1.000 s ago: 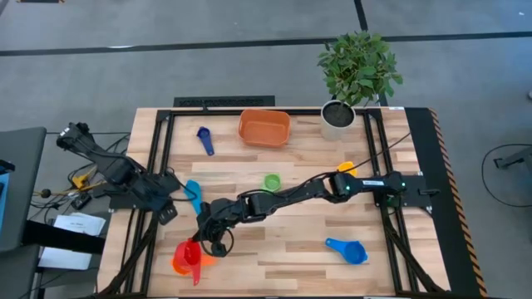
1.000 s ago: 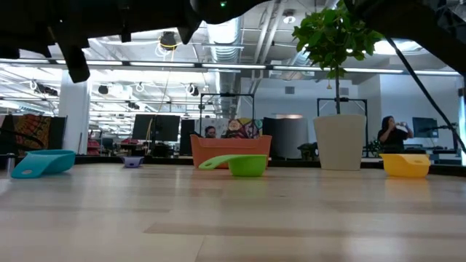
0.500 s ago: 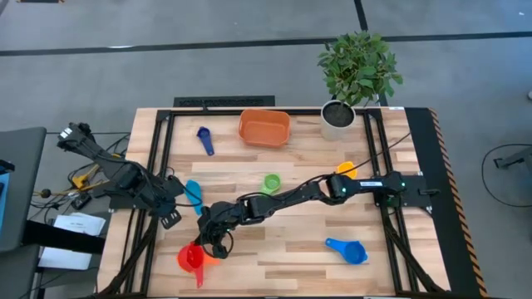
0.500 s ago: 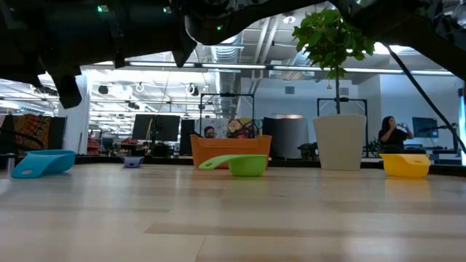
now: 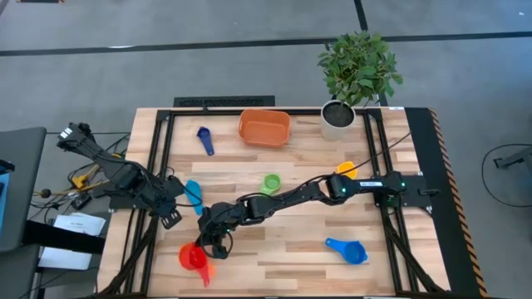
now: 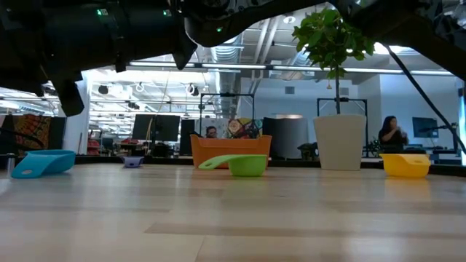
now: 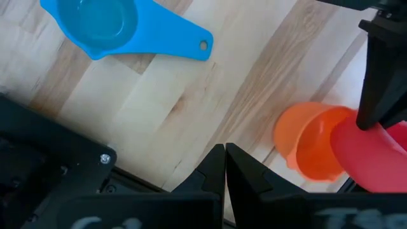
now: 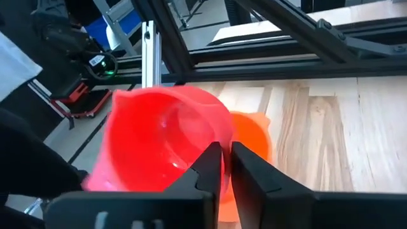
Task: Nest measuring cups in basket
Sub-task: Stack the red measuring cup on top of the orange measuring cup
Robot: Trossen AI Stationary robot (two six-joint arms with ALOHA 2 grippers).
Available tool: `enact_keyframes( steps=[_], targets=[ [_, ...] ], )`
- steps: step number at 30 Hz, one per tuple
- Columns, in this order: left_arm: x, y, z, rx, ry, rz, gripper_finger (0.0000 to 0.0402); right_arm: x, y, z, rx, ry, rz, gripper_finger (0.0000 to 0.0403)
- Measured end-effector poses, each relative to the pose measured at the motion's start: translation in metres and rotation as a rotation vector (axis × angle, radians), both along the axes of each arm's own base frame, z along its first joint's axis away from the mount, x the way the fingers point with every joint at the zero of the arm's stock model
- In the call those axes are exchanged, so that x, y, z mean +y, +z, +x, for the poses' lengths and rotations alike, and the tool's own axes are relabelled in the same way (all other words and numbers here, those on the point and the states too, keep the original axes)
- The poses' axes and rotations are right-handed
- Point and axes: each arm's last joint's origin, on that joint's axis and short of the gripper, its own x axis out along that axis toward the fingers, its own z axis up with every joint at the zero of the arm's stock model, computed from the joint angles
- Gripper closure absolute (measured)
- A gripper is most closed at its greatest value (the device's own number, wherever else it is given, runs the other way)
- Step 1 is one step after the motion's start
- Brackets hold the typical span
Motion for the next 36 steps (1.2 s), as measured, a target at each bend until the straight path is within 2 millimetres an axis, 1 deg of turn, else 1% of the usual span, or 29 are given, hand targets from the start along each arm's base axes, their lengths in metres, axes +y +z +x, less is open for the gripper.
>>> enact_keyframes(
  steps=[6, 10, 13, 15, 18, 20, 24, 27, 30, 33, 36],
  targets=[
    [0.000, 0.000, 0.000, 0.000, 0.000, 0.000, 0.0401, -0.009, 0.001, 0.003, 0.020, -0.066, 0.053, 0.0300],
    [0.000, 0.000, 0.000, 0.001, 0.006, -0.002, 0.0401, -0.018, 0.009, 0.006, 0.023, -0.093, 0.089, 0.0277],
    [0.000, 0.000, 0.000, 0.003, 0.007, -0.006, 0.0401, -0.023, 0.016, 0.006, 0.042, -0.122, 0.146, 0.0267],
    [-0.001, 0.000, 0.000, 0.009, 0.007, -0.027, 0.0401, -0.027, 0.027, 0.004, 0.053, -0.142, 0.169, 0.0265],
    [-0.006, 0.002, 0.001, -0.001, -0.012, -0.096, 0.0401, -0.030, 0.055, -0.005, 0.087, -0.200, 0.150, 0.0268],
    [-0.014, 0.005, 0.002, -0.036, -0.044, -0.146, 0.0401, -0.029, 0.073, -0.015, 0.143, -0.252, 0.104, 0.0275],
    [-0.041, 0.011, 0.005, -0.160, -0.119, -0.237, 0.0402, -0.026, 0.096, -0.036, 0.258, -0.363, 0.005, 0.0289],
    [-0.071, 0.011, 0.008, -0.231, -0.205, -0.296, 0.0401, -0.025, 0.114, -0.053, 0.317, -0.417, -0.054, 0.0297],
    [-0.105, 0.003, 0.007, -0.237, -0.292, -0.352, 0.0401, -0.025, 0.126, -0.065, 0.363, -0.433, -0.088, 0.0303],
    [-0.137, -0.011, 0.000, -0.189, -0.353, -0.408, 0.0401, -0.024, 0.123, -0.074, 0.456, -0.435, -0.128, 0.0307],
    [-0.163, -0.029, -0.008, -0.138, -0.369, -0.414, 0.0401, -0.018, 0.114, -0.083, 0.562, -0.437, -0.155, 0.0314]
  ],
)
